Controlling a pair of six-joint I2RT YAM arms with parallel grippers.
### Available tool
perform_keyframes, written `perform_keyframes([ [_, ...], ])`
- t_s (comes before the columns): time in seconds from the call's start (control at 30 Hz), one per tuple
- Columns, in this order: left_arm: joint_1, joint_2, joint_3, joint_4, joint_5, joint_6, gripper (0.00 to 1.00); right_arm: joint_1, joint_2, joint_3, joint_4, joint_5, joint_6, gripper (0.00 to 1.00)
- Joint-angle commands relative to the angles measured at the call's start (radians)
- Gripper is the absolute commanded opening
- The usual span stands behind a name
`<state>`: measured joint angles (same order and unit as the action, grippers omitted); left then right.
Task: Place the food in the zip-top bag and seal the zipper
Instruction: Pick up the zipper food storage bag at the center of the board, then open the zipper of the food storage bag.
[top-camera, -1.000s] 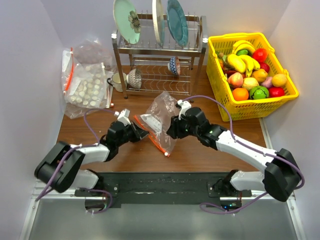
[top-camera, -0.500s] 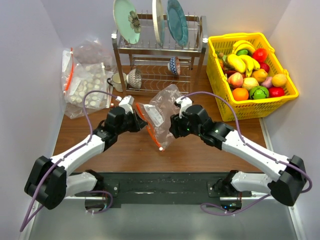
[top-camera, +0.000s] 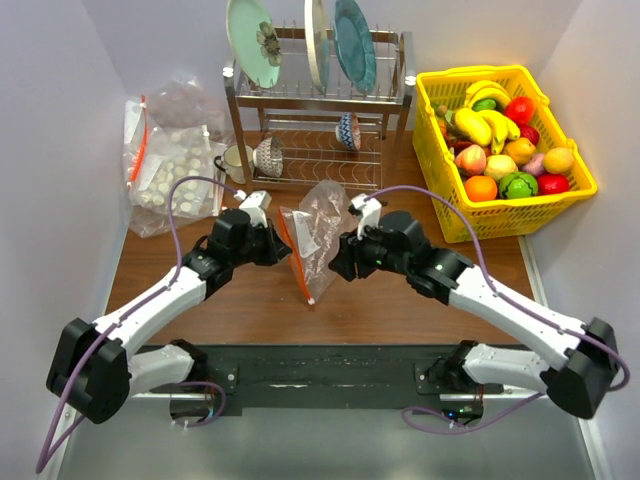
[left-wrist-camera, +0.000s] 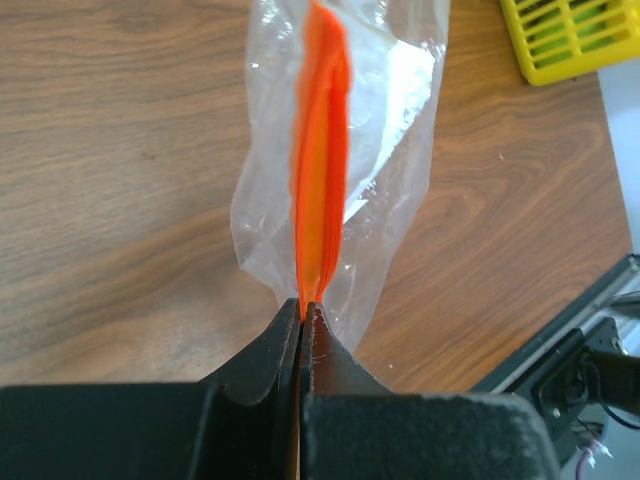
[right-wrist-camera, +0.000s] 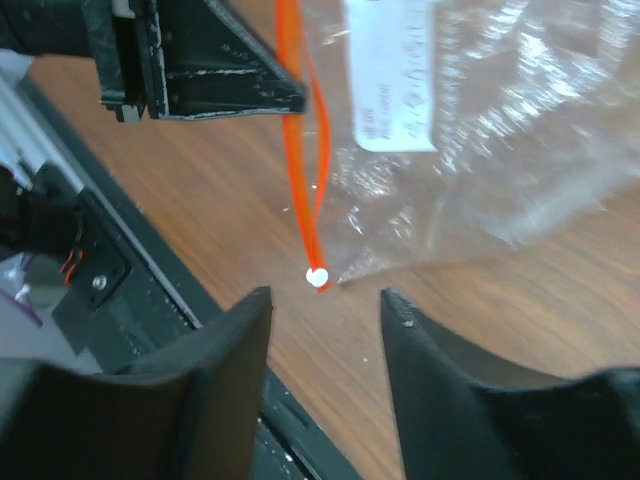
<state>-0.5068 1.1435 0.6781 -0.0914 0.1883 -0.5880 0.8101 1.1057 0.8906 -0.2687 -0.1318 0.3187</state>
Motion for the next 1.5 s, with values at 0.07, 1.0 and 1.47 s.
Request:
perform_keyframes([
  [0.07,-0.007,-0.041,0.028,0.067,0.112,0.004,0.00,0.001,0.140,0.042,0.160,-0.164,0.060,0.42],
  [1.0,-0.007,-0.067,0.077,0.102,0.324,-0.038,0.00,0.014,0.272,0.065,0.276,-0.109,0.036,0.38],
  [1.47,-0.007,-0.044,0.078,0.056,0.303,-0.007,0.00,0.011,0.201,0.054,0.229,-0.108,0.000,0.41],
])
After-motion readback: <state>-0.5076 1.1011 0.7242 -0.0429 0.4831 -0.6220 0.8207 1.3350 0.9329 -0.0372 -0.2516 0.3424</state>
